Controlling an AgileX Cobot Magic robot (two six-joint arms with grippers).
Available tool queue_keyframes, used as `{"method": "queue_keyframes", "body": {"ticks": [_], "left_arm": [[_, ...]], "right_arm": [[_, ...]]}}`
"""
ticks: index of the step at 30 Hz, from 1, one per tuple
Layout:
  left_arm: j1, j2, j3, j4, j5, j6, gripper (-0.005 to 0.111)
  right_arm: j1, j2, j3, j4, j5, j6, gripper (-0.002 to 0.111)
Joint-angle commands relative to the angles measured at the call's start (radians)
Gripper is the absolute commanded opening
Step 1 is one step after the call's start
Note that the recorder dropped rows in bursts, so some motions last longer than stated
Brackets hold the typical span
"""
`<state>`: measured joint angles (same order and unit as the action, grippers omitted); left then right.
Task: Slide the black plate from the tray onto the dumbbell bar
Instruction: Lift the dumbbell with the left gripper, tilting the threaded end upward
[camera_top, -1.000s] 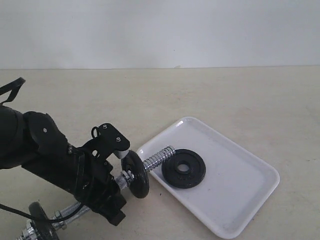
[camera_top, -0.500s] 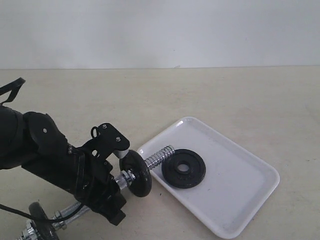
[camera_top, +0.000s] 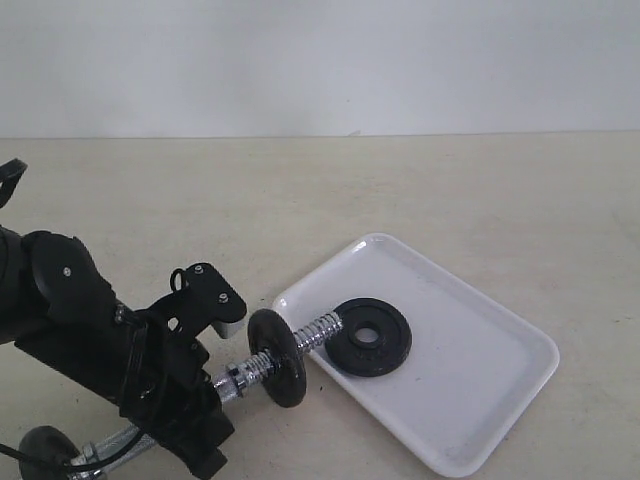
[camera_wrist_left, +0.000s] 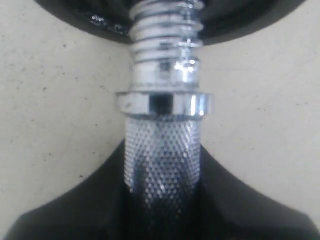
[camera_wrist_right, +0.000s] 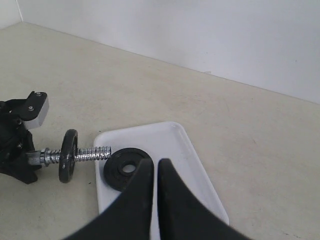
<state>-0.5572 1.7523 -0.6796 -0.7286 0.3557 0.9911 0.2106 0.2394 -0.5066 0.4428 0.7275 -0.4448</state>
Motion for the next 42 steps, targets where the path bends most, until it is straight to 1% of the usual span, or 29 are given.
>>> {"method": "queue_keyframes", "body": {"ticks": [1,5,7,8,11,13,16,37,42], "left_arm": [[-0.002,-0.030,-0.008,-0.023,-0.024,-0.004,0.004],[-0.002,-0.030,-0.008,-0.033,-0.052,-0.004,0.004],[-0.002,-0.032,-0.008,-0.122,-0.077,0.059,0.004],[-0.002,-0.036,-0.008,-0.215,-0.079,0.154,0.004],[-0.002,-0.053,-0.008,-0.367,-0.072,0.298,0.004],[-0.002,-0.068,-0.008,-0.405,-0.072,0.338,0.004],[-0.002,-0.098,-0.008,-0.408,-0.072,0.345,0.004],[-0.002,-0.253,-0.008,-0.404,-0.068,0.349,0.004],[-0.002,-0.295,0.001,-0.381,-0.043,0.349,0.004]], "right_arm": [[-0.002,0.002,-0.005,-0.005,0.000,-0.008,0.001],[-0.002,0.002,-0.005,-0.005,-0.002,-0.008,0.001],[-0.002,0.002,-0.005,-0.005,-0.002,-0.008,0.001],[-0.002,0.002,-0.005,-0.005,-0.002,-0.008,0.001],[-0.002,0.002,0.010,-0.005,-0.013,-0.008,0.001],[-0.002,0.002,0.036,-0.005,-0.032,-0.008,0.001],[-0.002,0.002,0.088,-0.005,-0.065,-0.008,0.001],[-0.002,0.002,0.086,0.000,-0.072,-0.010,0.001],[-0.002,0.002,0.086,0.006,-0.072,-0.010,0.001]]}}
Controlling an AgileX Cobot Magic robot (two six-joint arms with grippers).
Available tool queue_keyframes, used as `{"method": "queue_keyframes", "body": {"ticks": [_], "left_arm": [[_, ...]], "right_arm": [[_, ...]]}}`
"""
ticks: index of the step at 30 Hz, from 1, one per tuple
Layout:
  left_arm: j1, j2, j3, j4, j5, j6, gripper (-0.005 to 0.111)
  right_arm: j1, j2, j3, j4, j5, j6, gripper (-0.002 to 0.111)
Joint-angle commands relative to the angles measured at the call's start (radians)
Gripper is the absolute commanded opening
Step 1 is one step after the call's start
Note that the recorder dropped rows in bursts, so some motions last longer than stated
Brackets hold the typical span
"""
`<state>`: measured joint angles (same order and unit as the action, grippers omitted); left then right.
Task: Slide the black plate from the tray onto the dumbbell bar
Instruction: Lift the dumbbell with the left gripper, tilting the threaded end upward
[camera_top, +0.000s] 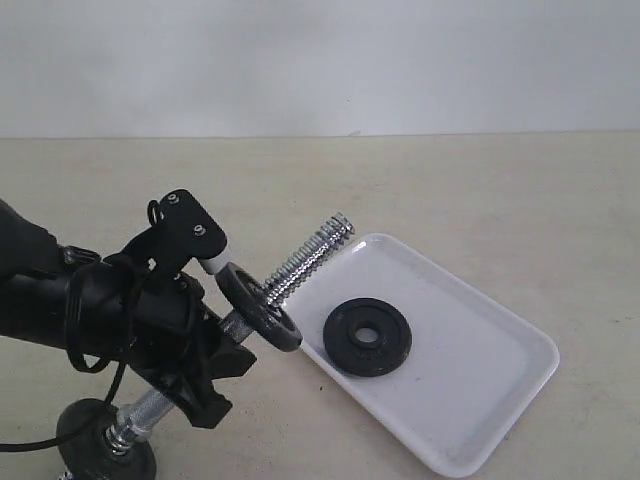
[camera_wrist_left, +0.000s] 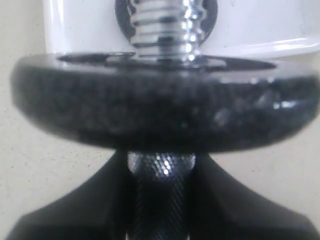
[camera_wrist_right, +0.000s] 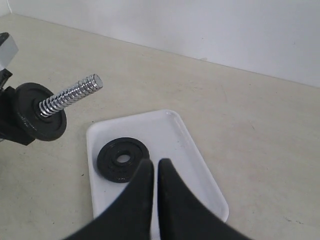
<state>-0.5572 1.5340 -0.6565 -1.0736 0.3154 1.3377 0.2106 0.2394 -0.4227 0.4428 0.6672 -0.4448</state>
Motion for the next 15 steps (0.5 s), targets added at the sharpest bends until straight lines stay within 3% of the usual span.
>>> {"method": "queue_keyframes", "body": {"ticks": [1,7,11,15], "left_arm": [[-0.002,-0.087,-0.017,-0.037,-0.005,0.003,0.004],[-0.002,-0.164,0.006,0.083,-0.001,-0.096,0.004],[0.000,-0.202,0.006,0.244,-0.001,-0.259,0.004],[0.000,-0.225,0.006,0.281,-0.001,-0.298,0.004]], "right_arm": [[-0.002,0.002,0.002,0.013,-0.012,-0.010,0.001],[-0.002,0.011,0.002,0.189,-0.035,-0.193,0.001],[-0.002,0.100,0.001,0.205,-0.035,-0.211,0.001],[-0.002,0.190,-0.040,0.233,-0.003,-0.244,0.001]]}}
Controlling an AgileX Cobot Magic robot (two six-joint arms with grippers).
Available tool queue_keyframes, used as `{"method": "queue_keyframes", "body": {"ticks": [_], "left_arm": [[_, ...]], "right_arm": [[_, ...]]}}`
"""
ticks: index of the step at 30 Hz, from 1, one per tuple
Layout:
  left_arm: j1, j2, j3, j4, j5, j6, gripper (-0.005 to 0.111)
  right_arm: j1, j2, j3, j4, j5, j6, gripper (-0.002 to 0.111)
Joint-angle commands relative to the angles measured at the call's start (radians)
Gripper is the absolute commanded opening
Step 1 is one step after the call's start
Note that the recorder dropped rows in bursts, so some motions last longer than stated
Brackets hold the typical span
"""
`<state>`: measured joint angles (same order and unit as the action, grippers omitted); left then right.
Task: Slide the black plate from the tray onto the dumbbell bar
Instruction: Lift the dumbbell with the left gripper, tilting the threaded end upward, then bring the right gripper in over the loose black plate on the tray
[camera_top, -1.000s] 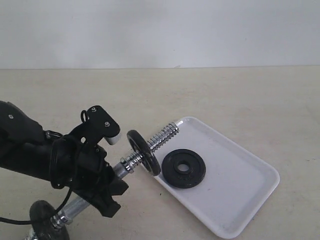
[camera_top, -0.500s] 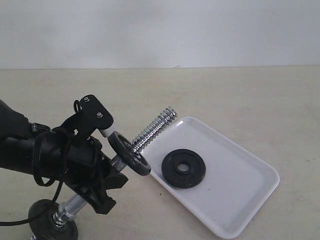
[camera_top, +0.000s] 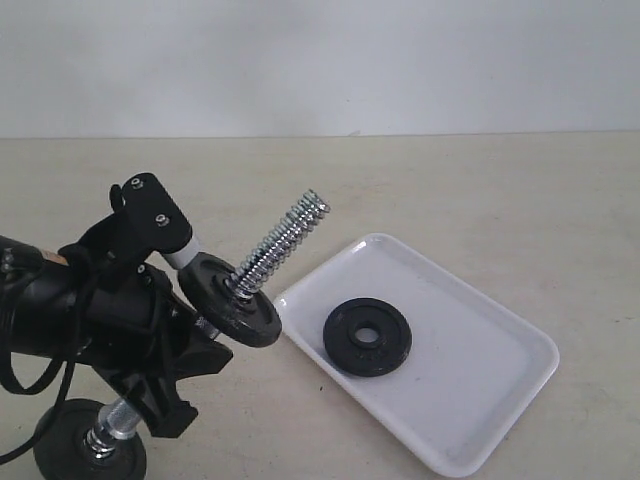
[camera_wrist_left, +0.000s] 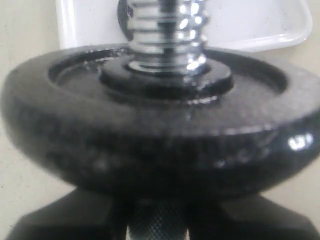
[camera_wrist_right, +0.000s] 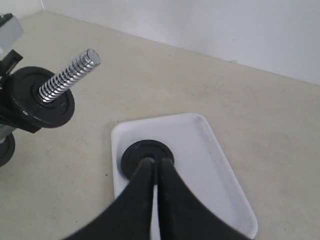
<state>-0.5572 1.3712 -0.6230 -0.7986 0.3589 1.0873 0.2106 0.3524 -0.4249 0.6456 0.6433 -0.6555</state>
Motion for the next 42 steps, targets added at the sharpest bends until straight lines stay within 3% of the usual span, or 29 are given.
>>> {"method": "queue_keyframes", "body": {"ticks": [1,13,20,32,36,42], "left_arm": [[0.000,-0.068,-0.028,0.006,-0.045,-0.048,0.004],[0.000,-0.080,-0.028,0.006,-0.045,-0.051,0.004],[0.000,-0.080,-0.028,0.006,-0.045,-0.051,0.004],[0.000,-0.080,-0.028,0.006,-0.045,-0.051,0.004],[0.000,-0.080,-0.028,0.006,-0.045,-0.054,0.004],[0.000,-0.080,-0.028,0.004,-0.048,-0.064,0.004]], "right_arm": [[-0.002,0.102,-0.057,0.030,0.036,-0.033,0.001],[-0.002,0.356,-0.291,0.016,0.211,-0.064,0.001],[-0.002,0.441,-0.313,-0.051,0.220,-0.183,0.001],[-0.002,0.576,-0.313,-0.164,0.297,-0.178,0.001],[-0.002,0.590,-0.316,-0.157,0.309,-0.074,0.001],[-0.002,0.590,-0.316,-0.121,0.300,0.320,0.001]]}}
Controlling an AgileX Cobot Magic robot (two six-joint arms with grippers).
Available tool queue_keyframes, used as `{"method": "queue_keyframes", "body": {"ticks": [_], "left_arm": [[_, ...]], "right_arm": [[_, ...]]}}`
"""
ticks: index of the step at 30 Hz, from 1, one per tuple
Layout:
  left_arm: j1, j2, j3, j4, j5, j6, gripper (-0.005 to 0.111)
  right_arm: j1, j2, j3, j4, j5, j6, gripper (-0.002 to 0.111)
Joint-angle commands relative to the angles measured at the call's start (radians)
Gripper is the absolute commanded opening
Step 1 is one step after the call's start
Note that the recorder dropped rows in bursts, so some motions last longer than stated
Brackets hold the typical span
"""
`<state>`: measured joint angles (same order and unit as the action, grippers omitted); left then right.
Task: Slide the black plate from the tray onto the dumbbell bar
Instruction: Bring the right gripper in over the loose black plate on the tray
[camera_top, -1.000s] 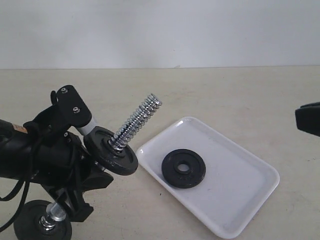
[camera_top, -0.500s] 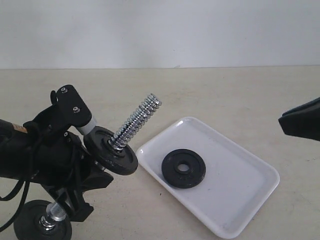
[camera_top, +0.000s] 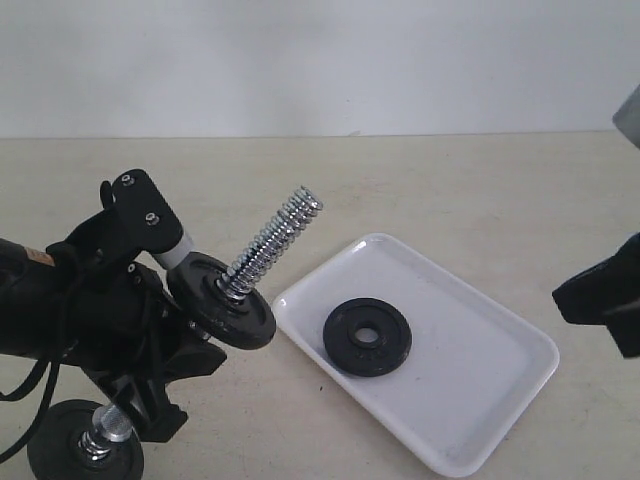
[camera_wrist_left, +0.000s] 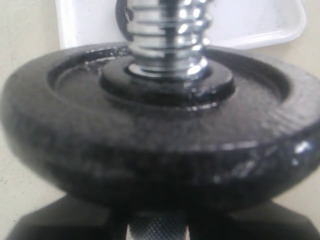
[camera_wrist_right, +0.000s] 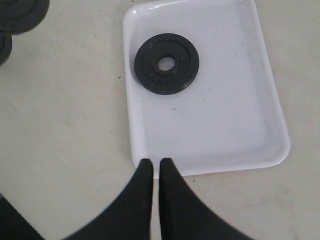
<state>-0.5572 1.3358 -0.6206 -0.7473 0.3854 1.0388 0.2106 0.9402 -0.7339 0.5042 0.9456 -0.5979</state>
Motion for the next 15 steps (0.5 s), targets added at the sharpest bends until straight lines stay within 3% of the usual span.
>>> {"method": "queue_keyframes", "body": {"ticks": [1,7,10,13,15], "left_arm": [[0.000,-0.045,-0.030,-0.047,-0.075,-0.015,0.004],[0.000,-0.045,-0.030,-0.047,-0.073,-0.037,0.004],[0.000,-0.045,-0.030,-0.047,-0.073,-0.037,0.004],[0.000,-0.045,-0.032,-0.047,-0.080,-0.037,0.004],[0.000,-0.045,-0.032,-0.047,-0.080,-0.037,0.004]], "right_arm": [[-0.002,0.002,-0.007,0.021,-0.002,0.332,0.001],[-0.002,0.000,-0.007,0.006,-0.020,0.628,0.001],[-0.002,0.000,-0.007,-0.250,-0.017,0.446,0.000],[-0.002,0.000,-0.007,-0.549,0.035,0.452,0.000],[-0.002,0.000,-0.007,-0.522,0.017,0.358,0.000]]}}
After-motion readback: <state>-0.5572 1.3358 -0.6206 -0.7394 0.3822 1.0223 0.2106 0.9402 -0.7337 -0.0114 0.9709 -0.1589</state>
